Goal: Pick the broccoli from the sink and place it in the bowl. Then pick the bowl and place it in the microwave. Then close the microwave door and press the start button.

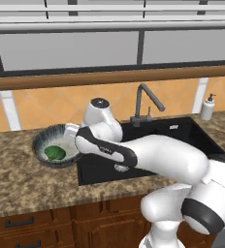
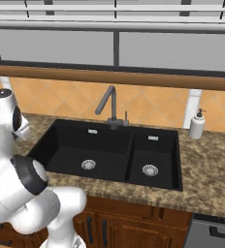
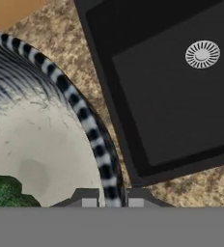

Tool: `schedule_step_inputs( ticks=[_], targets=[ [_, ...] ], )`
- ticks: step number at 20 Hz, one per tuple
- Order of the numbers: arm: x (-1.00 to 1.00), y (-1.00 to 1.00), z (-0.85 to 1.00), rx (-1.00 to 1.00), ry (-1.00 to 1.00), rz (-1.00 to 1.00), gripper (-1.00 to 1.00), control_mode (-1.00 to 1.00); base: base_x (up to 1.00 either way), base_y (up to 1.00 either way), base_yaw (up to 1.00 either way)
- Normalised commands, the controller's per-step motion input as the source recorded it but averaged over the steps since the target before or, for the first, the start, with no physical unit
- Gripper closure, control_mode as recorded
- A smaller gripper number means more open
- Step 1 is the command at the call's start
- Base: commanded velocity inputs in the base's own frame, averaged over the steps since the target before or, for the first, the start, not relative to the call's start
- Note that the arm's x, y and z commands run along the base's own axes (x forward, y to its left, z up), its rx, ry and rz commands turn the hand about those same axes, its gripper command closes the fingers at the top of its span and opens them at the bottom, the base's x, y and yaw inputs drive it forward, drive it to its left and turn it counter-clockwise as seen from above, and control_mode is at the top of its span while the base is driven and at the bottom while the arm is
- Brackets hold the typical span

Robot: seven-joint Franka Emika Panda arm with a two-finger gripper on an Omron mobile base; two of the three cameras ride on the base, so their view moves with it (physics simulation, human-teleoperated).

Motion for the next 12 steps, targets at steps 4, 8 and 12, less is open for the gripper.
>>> schedule_step_inputs(
  ticks=[4,8,12],
  targets=[
    [-0.75,-0.88,0.61,0.00,0.00,-0.11,1.00,-1.00,0.00,0.00,0.00],
    [-0.62,-0.97,0.55,0.00,0.02,-0.16,1.00,-1.00,0.00,0.00,0.00],
    [-0.45,-0.96,0.39,0.00,0.02,-0.21,1.00,-1.00,0.00,0.00,0.00]
  ],
)
